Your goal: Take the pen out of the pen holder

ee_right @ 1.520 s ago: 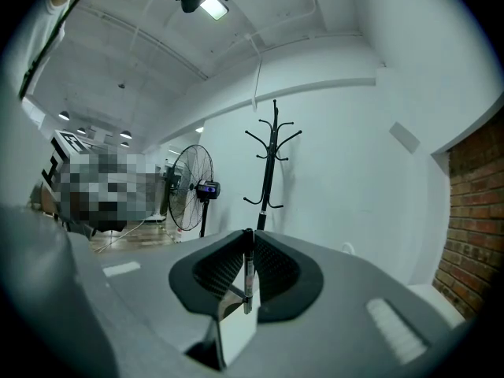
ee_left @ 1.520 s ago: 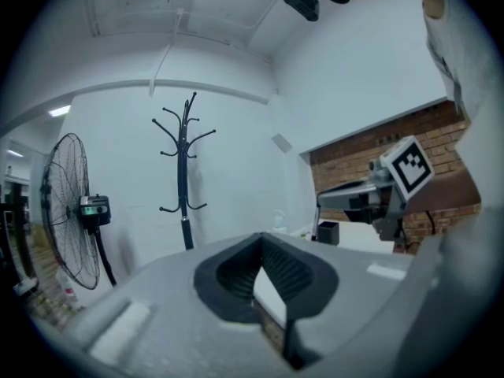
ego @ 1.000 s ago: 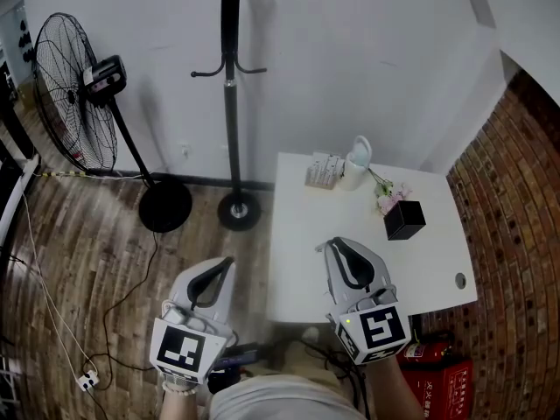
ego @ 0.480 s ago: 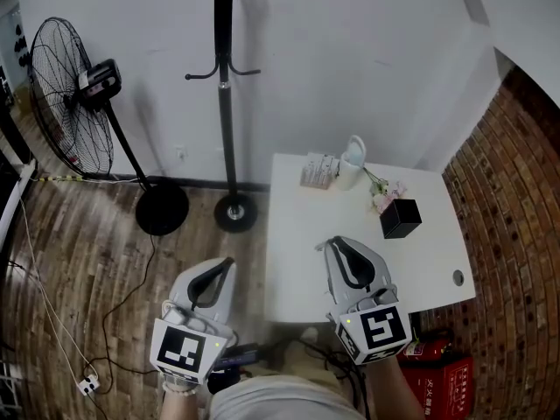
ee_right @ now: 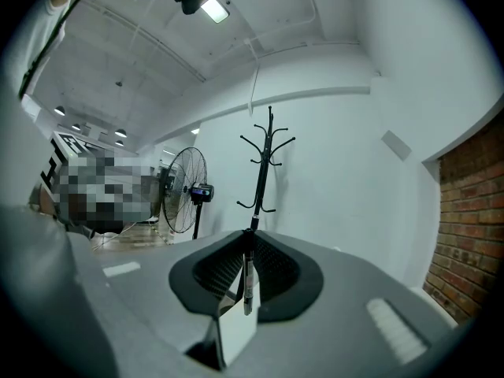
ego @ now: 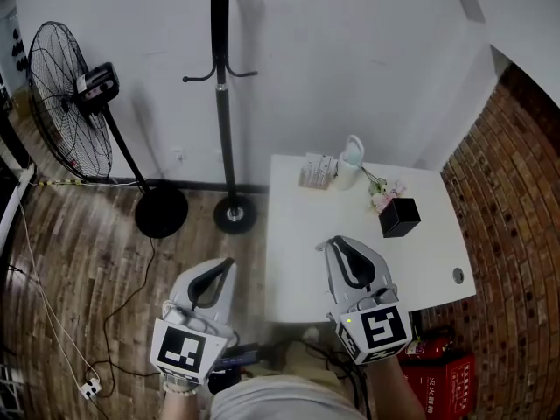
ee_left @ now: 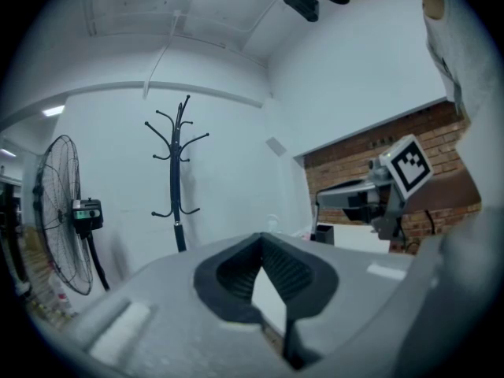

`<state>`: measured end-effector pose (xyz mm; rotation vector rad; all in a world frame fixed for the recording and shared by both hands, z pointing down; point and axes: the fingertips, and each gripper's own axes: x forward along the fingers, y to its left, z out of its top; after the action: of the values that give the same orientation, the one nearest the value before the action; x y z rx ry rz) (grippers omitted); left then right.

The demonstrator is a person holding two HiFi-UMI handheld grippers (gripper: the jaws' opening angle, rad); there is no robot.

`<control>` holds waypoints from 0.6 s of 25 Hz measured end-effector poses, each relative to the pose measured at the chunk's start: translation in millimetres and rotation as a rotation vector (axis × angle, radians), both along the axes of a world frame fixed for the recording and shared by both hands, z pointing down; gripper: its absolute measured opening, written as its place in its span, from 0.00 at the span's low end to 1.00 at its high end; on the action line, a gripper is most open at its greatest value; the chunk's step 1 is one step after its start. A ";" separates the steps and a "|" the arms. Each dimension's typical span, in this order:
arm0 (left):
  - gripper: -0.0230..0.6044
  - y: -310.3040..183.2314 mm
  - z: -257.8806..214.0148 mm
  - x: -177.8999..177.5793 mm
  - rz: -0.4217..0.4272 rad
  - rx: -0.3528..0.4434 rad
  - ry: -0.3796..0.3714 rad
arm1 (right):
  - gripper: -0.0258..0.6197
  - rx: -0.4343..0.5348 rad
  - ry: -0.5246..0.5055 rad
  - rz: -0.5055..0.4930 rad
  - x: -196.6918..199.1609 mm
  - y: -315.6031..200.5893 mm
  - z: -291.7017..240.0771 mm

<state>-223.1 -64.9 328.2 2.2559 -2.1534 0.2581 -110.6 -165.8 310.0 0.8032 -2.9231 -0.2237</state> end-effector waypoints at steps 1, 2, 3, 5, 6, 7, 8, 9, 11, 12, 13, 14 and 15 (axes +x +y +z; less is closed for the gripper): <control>0.02 0.1 0.3 -0.5 0.001 0.000 -0.001 | 0.10 0.000 0.000 0.000 -0.2 0.2 0.2; 0.02 0.2 0.4 -0.7 0.001 0.001 -0.002 | 0.10 0.001 0.000 0.001 -0.3 0.4 0.4; 0.02 0.2 0.5 -0.7 0.002 0.001 -0.003 | 0.10 0.001 0.001 0.001 -0.3 0.6 0.7; 0.02 0.4 1.0 -0.6 0.003 0.001 -0.002 | 0.10 0.002 0.004 0.001 -0.6 1.5 1.6; 0.02 0.5 1.2 -0.7 0.003 0.001 0.000 | 0.10 0.002 0.005 0.000 -1.0 1.9 1.9; 0.02 0.5 1.3 -0.8 0.004 0.000 0.001 | 0.10 0.002 0.005 0.000 -1.3 2.2 2.1; 0.02 0.4 1.3 -0.9 0.004 0.000 0.002 | 0.10 0.002 0.006 0.001 -1.4 2.3 2.3; 0.02 0.1 1.3 -0.9 0.005 -0.001 0.003 | 0.10 0.001 0.007 0.001 -1.3 2.2 2.4; 0.02 -0.3 0.9 -1.7 0.005 -0.001 0.004 | 0.10 0.001 0.011 0.002 -1.5 1.7 2.4; 0.02 -0.4 0.6 -2.7 0.005 -0.001 0.005 | 0.10 0.002 0.012 0.002 -2.2 1.5 2.1; 0.02 -0.5 0.5 -4.0 0.005 -0.001 0.006 | 0.10 0.003 0.014 0.002 -3.2 1.4 1.7; 0.02 -0.4 0.6 -5.1 0.005 -0.001 0.006 | 0.10 0.004 0.015 0.002 -4.1 1.3 1.3; 0.02 -0.3 0.9 -5.8 0.004 0.000 0.006 | 0.10 0.006 0.016 0.002 -4.7 1.3 1.2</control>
<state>-228.9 -65.2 329.1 2.2590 -2.1462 0.2506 -115.3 -164.6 311.2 0.8018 -2.9077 -0.2374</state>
